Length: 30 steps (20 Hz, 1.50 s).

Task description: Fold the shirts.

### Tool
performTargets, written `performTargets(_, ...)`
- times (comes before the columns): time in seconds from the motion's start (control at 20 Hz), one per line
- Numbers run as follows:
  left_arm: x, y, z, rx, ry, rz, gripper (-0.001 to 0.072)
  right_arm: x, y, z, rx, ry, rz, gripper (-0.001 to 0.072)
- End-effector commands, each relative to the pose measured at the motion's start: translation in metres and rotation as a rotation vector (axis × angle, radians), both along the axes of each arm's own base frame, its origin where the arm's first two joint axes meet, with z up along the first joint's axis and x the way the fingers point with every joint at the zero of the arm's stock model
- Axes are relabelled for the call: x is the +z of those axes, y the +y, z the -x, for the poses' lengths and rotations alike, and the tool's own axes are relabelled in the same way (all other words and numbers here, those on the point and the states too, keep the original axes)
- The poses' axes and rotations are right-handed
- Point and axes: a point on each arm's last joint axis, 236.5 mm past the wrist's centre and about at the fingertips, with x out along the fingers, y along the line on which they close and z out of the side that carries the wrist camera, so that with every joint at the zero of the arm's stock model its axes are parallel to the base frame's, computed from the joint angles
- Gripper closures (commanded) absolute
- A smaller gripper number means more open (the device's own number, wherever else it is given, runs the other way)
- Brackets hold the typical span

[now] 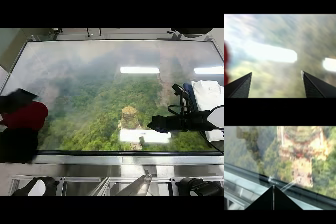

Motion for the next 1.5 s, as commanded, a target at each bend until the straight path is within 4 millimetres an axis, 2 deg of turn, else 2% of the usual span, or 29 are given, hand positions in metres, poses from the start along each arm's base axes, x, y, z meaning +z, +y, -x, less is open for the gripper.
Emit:
performTargets(0.0, -0.003, 0.125, 0.007, 0.273, 0.030, -0.105, -0.0013, 0.000, 0.000, 0.000, 0.001, 0.000, 0.000, 0.0695)
performTargets(0.15, -0.052, 0.179, 0.021, 0.396, 0.128, -0.028, -0.0013, 0.000, 0.000, 0.000, 0.001, 0.000, -0.001, 0.0696)
performTargets(0.25, -0.089, 0.197, 0.028, 0.442, 0.189, 0.026, -0.0013, 0.000, 0.000, 0.000, 0.000, 0.000, 0.000, 0.0695)
performTargets(0.4, -0.135, 0.195, 0.027, 0.438, 0.273, 0.115, -0.0013, 0.001, 0.000, -0.003, -0.006, -0.010, -0.002, 0.0696)
performTargets(0.55, -0.161, 0.177, 0.012, 0.399, 0.300, 0.201, -0.0006, 0.002, 0.001, -0.002, -0.006, -0.008, -0.009, 0.0696)
performTargets(0.6, -0.163, 0.169, 0.006, 0.373, 0.298, 0.221, 0.0058, 0.002, 0.001, -0.002, -0.006, -0.008, -0.009, 0.0696)
performTargets(0.65, -0.162, 0.160, -0.002, 0.351, 0.296, 0.243, 0.0260, 0.002, 0.001, -0.002, -0.006, -0.008, -0.009, 0.0695)
performTargets(0.7, -0.157, 0.152, -0.008, 0.326, 0.290, 0.258, 0.0547, 0.002, 0.001, -0.002, -0.007, -0.007, -0.009, 0.0696)
performTargets(0.75, -0.146, 0.145, -0.017, 0.298, 0.270, 0.272, 0.0692, 0.002, 0.001, -0.002, -0.007, -0.007, -0.009, 0.0696)
performTargets(0.85, -0.107, 0.124, -0.041, 0.231, 0.193, 0.317, 0.0690, 0.002, 0.001, -0.002, -0.007, -0.007, -0.009, 0.0696)
performTargets(0.9, -0.078, 0.110, -0.055, 0.188, 0.134, 0.344, 0.0690, 0.002, 0.001, -0.002, -0.007, -0.007, -0.009, 0.0695)
performTargets(1.0, 0.000, 0.064, -0.083, 0.057, -0.026, 0.397, 0.0690, 0.002, 0.002, -0.002, -0.007, -0.006, -0.012, 0.0695)
performTargets(1.1, 0.088, -0.008, -0.095, -0.141, -0.187, 0.435, 0.0690, 0.005, 0.006, -0.001, -0.010, 0.000, -0.036, 0.0696)
performTargets(1.15, 0.135, -0.052, -0.094, -0.252, -0.275, 0.436, 0.0690, 0.007, 0.009, -0.001, -0.012, 0.004, -0.053, 0.0695)
performTargets(1.25, 0.198, -0.131, -0.076, -0.438, -0.385, 0.412, 0.0689, 0.008, 0.010, -0.001, -0.012, 0.006, -0.059, 0.0695)
performTargets(1.35, 0.239, -0.202, -0.051, -0.589, -0.444, 0.417, 0.0689, 0.008, 0.010, -0.001, -0.012, 0.006, -0.060, 0.0696)
performTargets(1.45, 0.261, -0.258, -0.027, -0.721, -0.478, 0.436, 0.0689, 0.008, 0.010, 0.000, -0.012, 0.006, -0.059, 0.0696)
